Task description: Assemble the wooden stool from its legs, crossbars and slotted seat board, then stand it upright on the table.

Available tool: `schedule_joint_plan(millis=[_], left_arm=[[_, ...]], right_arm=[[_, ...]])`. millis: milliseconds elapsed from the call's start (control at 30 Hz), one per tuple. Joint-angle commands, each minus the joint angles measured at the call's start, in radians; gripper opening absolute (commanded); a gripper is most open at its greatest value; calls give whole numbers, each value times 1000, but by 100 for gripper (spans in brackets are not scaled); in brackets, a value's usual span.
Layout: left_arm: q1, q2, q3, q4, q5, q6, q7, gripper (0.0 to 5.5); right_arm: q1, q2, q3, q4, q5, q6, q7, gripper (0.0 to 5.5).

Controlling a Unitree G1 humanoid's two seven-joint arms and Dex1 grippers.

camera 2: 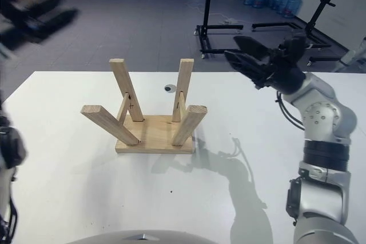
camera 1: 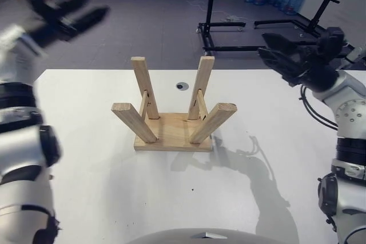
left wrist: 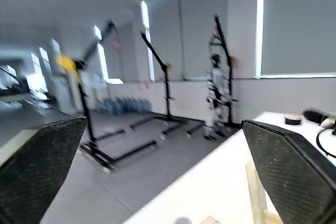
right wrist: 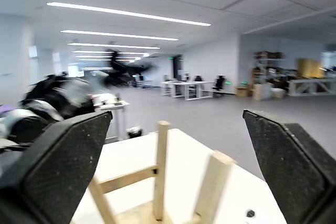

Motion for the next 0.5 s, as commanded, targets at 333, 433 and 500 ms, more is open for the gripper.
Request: schedule_joint_plan(millis=[333, 433, 500], left_arm=[[1177, -68, 103, -868, -156, 176, -288, 540], [1101, -121, 20, -881, -134, 144, -219, 540], [1050, -140, -10, -889, -141, 140, -168, 540]], right_arm=[[574, -27, 142, -176, -266, -201, 302, 460], [463, 31, 230, -185, -305, -247, 287, 460], [412, 59, 265, -192, -322, -267, 274, 460]])
